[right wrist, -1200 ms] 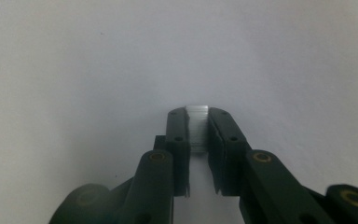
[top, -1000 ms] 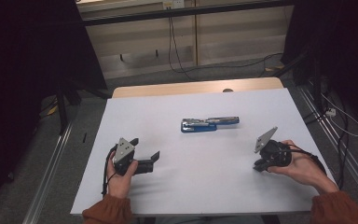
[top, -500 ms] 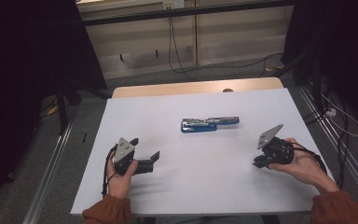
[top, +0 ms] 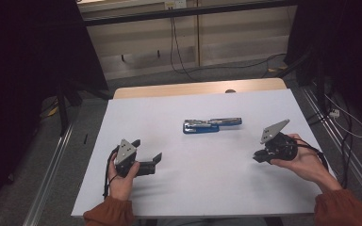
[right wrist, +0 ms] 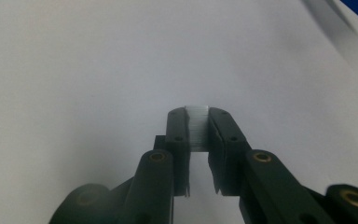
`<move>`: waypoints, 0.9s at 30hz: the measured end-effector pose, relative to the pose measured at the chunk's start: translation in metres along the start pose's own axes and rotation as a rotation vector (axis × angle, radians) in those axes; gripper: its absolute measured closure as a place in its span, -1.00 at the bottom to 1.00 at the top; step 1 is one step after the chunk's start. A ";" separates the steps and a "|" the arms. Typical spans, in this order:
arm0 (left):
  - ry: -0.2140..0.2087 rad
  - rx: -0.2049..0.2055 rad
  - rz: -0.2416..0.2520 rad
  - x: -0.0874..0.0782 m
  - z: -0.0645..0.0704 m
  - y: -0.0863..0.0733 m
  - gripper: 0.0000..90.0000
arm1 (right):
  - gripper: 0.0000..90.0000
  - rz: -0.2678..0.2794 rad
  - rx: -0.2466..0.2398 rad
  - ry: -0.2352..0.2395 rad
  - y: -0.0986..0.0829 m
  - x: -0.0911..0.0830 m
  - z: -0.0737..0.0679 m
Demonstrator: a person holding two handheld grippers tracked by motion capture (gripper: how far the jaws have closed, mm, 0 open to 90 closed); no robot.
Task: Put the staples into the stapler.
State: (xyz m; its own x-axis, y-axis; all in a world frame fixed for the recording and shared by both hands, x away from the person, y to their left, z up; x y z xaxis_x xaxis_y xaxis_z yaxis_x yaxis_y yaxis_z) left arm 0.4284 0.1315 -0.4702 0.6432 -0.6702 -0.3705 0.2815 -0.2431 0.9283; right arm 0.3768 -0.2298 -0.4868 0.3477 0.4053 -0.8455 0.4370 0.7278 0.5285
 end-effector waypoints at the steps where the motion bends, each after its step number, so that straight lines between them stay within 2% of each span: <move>1: 0.000 0.002 -0.002 0.000 0.000 0.000 -0.93 | 0.76 0.003 -0.005 -0.005 0.001 0.000 0.001; 6: -0.001 0.007 -0.006 0.000 0.001 -0.001 -0.93 | 0.76 0.019 0.006 -0.011 0.007 0.002 0.005; 13: 0.001 0.009 -0.005 0.000 0.001 -0.001 -0.93 | 0.76 0.039 -0.007 -0.020 0.018 0.002 0.007; 19: -0.002 0.012 -0.007 0.001 0.002 -0.001 -0.93 | 0.76 0.051 -0.014 -0.007 0.024 0.001 0.008; 27: -0.002 0.006 -0.010 0.001 0.002 -0.001 -0.93 | 0.76 0.075 -0.021 -0.015 0.037 0.001 0.015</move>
State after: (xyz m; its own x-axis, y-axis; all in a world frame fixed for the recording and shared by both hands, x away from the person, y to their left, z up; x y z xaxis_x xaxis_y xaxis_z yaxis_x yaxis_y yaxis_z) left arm 0.4272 0.1301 -0.4715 0.6391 -0.6690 -0.3794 0.2835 -0.2536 0.9248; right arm 0.4058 -0.2108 -0.4664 0.3916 0.4507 -0.8022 0.3914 0.7074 0.5885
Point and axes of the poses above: each handheld gripper's, and its own axes: x roughly forward along the jaws, y roughly out of its top, z roughly to its right, the point moved 10 cm from there along x, roughly forward along the jaws, and after that the axes turned 5 degrees about -y, right-handed, at the moved point
